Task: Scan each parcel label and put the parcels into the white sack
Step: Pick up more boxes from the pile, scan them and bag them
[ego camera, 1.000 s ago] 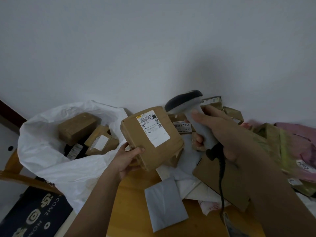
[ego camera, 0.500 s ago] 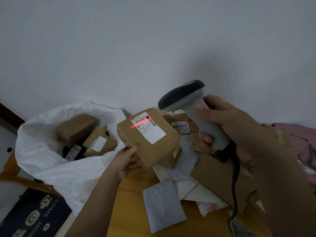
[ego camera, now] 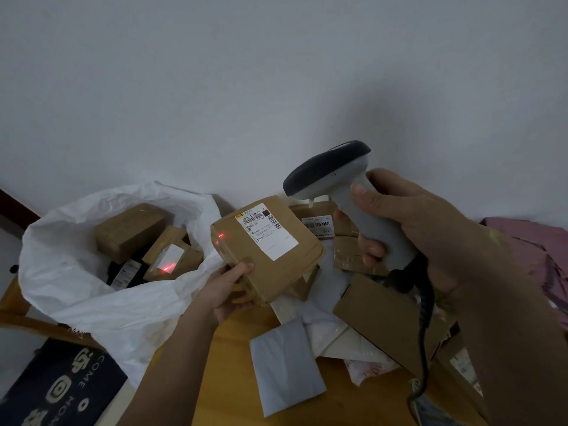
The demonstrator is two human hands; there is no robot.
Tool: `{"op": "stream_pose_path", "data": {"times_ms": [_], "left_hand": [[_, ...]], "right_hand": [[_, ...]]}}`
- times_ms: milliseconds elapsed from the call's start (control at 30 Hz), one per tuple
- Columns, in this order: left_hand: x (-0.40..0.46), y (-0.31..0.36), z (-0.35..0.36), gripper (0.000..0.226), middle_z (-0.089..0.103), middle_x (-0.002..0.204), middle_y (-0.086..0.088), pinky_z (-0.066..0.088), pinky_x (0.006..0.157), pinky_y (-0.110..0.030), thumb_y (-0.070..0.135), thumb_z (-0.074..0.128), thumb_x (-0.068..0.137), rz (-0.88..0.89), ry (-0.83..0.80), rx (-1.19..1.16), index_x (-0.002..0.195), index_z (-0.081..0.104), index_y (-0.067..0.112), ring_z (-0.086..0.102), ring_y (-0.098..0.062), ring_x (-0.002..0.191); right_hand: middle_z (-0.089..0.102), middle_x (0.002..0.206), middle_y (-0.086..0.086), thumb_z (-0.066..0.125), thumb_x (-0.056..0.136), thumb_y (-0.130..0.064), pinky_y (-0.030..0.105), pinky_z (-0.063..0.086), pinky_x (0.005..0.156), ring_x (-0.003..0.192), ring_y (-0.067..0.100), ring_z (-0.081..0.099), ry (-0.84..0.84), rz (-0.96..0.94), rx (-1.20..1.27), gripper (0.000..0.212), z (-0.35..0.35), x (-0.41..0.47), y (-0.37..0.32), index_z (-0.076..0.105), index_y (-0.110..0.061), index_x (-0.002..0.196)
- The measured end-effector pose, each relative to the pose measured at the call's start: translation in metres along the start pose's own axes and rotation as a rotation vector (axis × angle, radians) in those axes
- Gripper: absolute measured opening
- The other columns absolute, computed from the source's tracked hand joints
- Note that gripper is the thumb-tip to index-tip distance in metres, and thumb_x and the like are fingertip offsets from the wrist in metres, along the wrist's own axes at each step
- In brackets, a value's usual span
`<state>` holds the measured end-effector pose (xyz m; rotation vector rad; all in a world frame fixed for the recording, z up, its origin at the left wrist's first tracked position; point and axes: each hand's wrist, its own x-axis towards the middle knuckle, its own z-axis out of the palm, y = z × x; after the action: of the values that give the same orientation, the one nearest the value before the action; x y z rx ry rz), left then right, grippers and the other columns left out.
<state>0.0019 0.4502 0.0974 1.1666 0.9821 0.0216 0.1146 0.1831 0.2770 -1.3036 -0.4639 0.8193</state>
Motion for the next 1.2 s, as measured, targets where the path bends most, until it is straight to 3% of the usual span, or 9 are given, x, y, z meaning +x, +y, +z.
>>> {"op": "stream_pose_path", "data": {"times_ms": [333,500,700,1067,1200], "left_hand": [[-0.007,-0.017,0.000,0.063,0.055,0.131,-0.008,0.057,0.075,-0.045,0.031,0.073,0.083,-0.034,0.061,-0.044,0.139,0.046,0.021,0.055,-0.035,0.113],[-0.006,-0.018,-0.010,0.066,0.056,0.130,-0.007,0.058,0.068,-0.041,0.032,0.074,0.082,-0.029,0.048,-0.045,0.140,0.045,0.018,0.057,-0.035,0.112],[-0.008,0.007,-0.039,0.047,0.064,0.113,-0.008,0.059,0.067,-0.039,0.033,0.069,0.087,0.042,0.018,-0.087,0.127,0.051,0.016,0.065,-0.030,0.099],[0.021,0.058,-0.169,0.042,0.053,0.123,-0.009,0.051,0.095,-0.045,0.038,0.056,0.097,0.111,0.202,-0.750,0.129,0.044,0.014,0.052,-0.030,0.121],[0.040,0.056,-0.203,0.042,0.053,0.137,-0.013,0.051,0.087,-0.037,0.025,0.050,0.101,0.093,0.259,-0.724,0.139,0.046,0.009,0.054,-0.030,0.122]], "right_hand": [[0.064,0.090,0.007,0.061,0.072,-0.038,0.029,0.046,0.048,0.047,0.014,0.046,-0.015,0.069,-0.008,0.053,-0.002,0.016,0.012,0.056,-0.011,0.117],[0.064,0.092,0.009,0.062,0.072,-0.039,0.029,0.047,0.047,0.046,0.014,0.047,0.004,0.087,0.025,0.054,0.017,0.025,0.027,0.055,-0.010,0.116],[0.062,0.104,0.013,0.058,0.092,-0.037,0.029,0.046,0.047,0.045,0.013,0.048,0.162,0.130,0.009,0.032,0.054,0.049,0.039,0.053,-0.017,0.117],[0.067,0.102,0.013,0.062,0.090,-0.034,0.028,0.047,0.043,0.043,0.012,0.048,0.223,0.147,0.026,0.032,0.144,0.093,0.072,0.055,-0.017,0.116],[0.067,0.109,0.018,0.064,0.090,-0.032,0.029,0.046,0.045,0.043,0.012,0.047,0.242,0.161,0.030,0.033,0.159,0.101,0.078,0.055,-0.016,0.118]]}}
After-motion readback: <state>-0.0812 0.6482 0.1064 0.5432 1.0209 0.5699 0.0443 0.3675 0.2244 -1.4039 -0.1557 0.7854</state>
